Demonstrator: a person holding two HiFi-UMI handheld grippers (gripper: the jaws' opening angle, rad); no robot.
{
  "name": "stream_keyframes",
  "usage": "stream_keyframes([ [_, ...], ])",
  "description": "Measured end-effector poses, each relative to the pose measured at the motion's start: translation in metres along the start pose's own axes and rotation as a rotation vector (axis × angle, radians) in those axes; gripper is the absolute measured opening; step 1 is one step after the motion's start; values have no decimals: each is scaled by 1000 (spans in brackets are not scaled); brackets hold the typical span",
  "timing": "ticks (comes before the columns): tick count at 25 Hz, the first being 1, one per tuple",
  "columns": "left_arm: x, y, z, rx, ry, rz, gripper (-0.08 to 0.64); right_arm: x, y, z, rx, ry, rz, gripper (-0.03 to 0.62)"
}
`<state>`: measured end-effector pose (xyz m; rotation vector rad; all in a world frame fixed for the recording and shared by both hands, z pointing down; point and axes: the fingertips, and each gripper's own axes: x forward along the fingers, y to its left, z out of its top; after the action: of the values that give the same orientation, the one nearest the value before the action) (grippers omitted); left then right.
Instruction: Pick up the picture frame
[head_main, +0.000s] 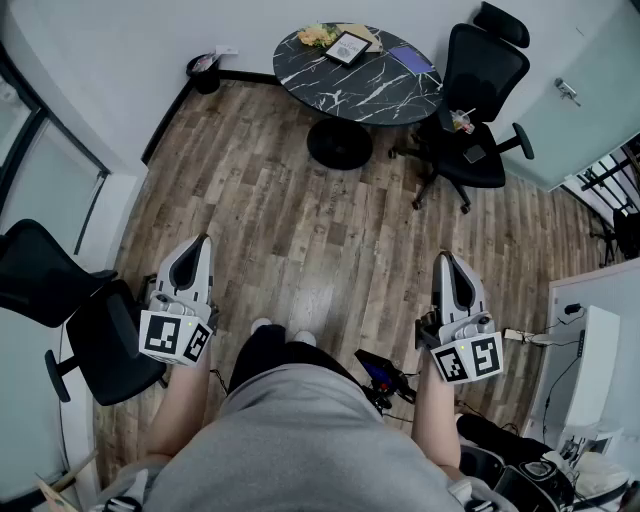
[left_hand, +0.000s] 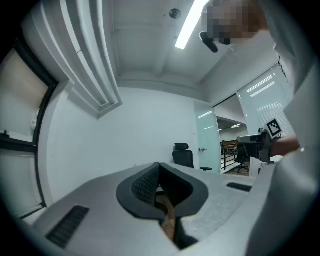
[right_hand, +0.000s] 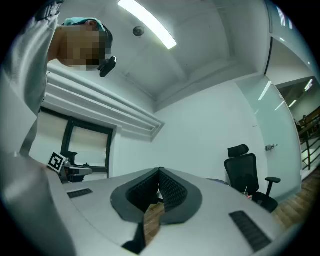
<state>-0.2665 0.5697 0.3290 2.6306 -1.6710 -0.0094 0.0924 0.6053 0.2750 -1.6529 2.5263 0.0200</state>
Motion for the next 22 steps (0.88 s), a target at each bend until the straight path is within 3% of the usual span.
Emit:
stream_keyframes([
  [14, -7, -13, 3, 4, -10, -17, 6, -24, 2, 6, -4, -5, -12, 25],
  [22, -1, -18, 10, 4, -21, -20, 6, -30, -15, 9, 84, -44, -39, 25],
])
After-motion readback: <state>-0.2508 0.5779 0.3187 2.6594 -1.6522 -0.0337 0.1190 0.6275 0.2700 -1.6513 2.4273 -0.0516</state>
